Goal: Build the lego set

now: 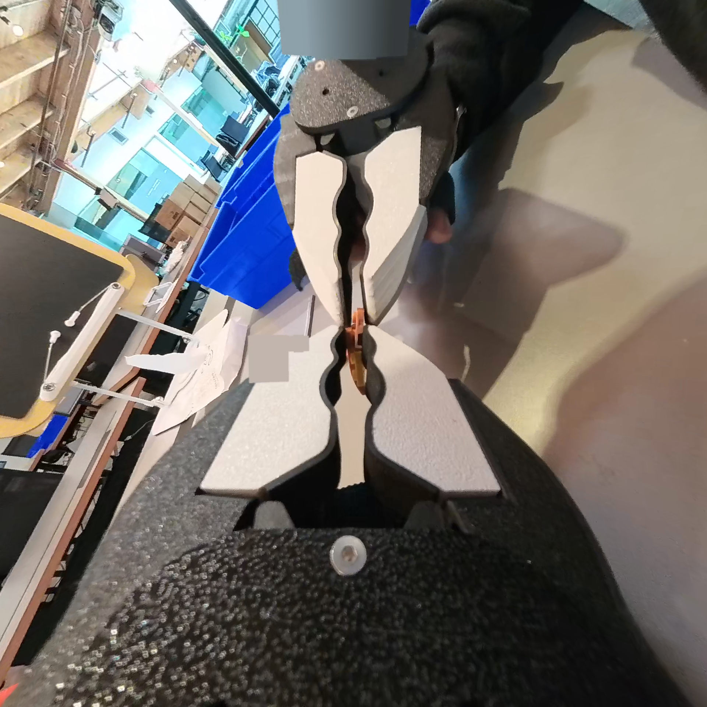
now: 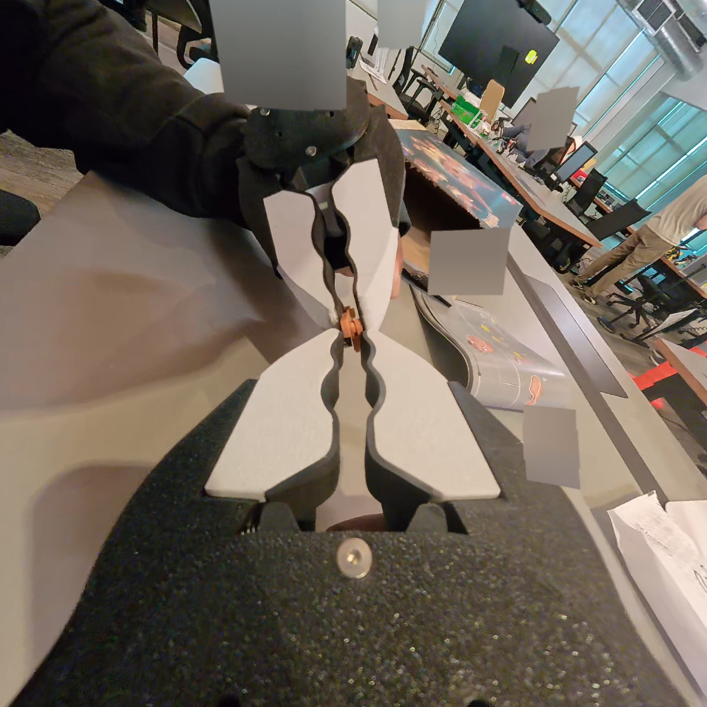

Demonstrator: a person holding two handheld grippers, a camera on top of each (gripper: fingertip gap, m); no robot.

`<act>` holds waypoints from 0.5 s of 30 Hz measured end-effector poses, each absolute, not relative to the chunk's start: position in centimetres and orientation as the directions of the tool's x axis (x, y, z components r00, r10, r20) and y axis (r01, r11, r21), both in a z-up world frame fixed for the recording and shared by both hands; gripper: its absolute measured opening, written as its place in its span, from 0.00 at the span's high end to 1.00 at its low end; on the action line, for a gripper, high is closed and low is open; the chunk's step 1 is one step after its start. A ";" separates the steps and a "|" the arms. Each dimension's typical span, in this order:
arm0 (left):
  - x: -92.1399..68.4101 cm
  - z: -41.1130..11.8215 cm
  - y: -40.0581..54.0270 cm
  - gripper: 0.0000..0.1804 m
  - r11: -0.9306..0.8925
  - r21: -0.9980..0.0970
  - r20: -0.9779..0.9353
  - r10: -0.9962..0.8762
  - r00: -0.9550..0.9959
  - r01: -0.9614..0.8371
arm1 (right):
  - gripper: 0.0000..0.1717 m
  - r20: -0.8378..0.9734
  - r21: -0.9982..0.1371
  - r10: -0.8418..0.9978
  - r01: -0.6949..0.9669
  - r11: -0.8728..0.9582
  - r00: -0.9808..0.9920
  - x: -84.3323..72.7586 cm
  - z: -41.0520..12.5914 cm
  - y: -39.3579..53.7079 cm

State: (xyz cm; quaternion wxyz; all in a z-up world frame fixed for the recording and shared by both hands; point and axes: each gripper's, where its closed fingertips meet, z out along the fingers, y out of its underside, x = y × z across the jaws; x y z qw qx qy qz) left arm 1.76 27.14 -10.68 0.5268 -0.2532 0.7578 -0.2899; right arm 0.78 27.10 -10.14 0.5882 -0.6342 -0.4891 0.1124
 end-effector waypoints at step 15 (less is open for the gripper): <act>1.8 -11.5 27.2 0.96 0.700 -0.703 -0.633 -0.697 -0.338 -0.125 | 0.98 0.498 -0.801 0.730 0.571 0.180 0.469 0.9 -10.8 27.1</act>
